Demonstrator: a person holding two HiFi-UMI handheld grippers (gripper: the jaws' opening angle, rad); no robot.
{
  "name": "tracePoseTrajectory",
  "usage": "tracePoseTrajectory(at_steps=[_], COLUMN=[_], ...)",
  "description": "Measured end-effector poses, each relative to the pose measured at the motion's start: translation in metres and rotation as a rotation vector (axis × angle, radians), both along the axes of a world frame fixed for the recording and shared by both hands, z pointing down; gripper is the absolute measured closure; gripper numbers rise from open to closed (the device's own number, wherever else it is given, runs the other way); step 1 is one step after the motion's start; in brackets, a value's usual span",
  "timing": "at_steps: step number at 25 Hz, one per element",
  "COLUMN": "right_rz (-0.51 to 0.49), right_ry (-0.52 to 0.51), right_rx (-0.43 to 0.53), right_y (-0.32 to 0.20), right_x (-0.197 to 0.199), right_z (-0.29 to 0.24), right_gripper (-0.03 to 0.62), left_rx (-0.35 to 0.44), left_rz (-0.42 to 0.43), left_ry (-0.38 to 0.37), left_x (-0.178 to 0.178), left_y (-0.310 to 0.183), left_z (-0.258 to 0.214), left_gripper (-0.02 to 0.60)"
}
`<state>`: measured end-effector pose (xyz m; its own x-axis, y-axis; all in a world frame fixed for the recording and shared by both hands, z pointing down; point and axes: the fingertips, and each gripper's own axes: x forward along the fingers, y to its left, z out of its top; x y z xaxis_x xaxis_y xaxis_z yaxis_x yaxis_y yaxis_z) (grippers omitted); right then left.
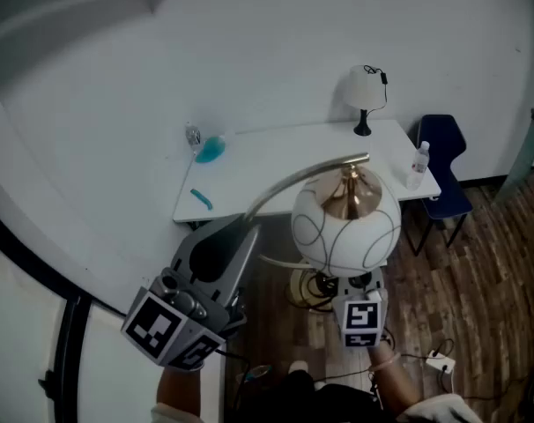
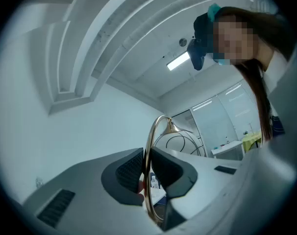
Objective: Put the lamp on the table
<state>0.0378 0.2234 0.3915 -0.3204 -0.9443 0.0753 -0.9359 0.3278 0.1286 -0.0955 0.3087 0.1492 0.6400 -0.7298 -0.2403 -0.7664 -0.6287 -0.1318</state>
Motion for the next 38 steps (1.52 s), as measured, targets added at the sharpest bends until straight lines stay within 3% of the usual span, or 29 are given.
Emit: tracePoseTrajectory(at_steps=[19, 27, 38], right_rz=[-0.018, 0.012, 0.044], right_ry=[-0.033, -0.018, -0.018], right_rx=[0.063, 0.048, 0.047], right_y=[-0.007, -0.034, -0.058], right_x=[-0.007, -0.037, -0.058], right_z=[-0.008, -0.006, -0.005], right_gripper=[0.586, 0.586, 0.586], left_rx=[0.028, 0.019, 0.02], left_rz=[-0.001, 0.02, 0.052], left_ry=[-0.014, -0.002, -0.003], left_x=[-0.001, -0.037, -0.061], left_y=[0.004, -0.03, -0.059], left_z=[-0.007, -0.006, -0.004], left_gripper=[0.528, 0.526, 0.526])
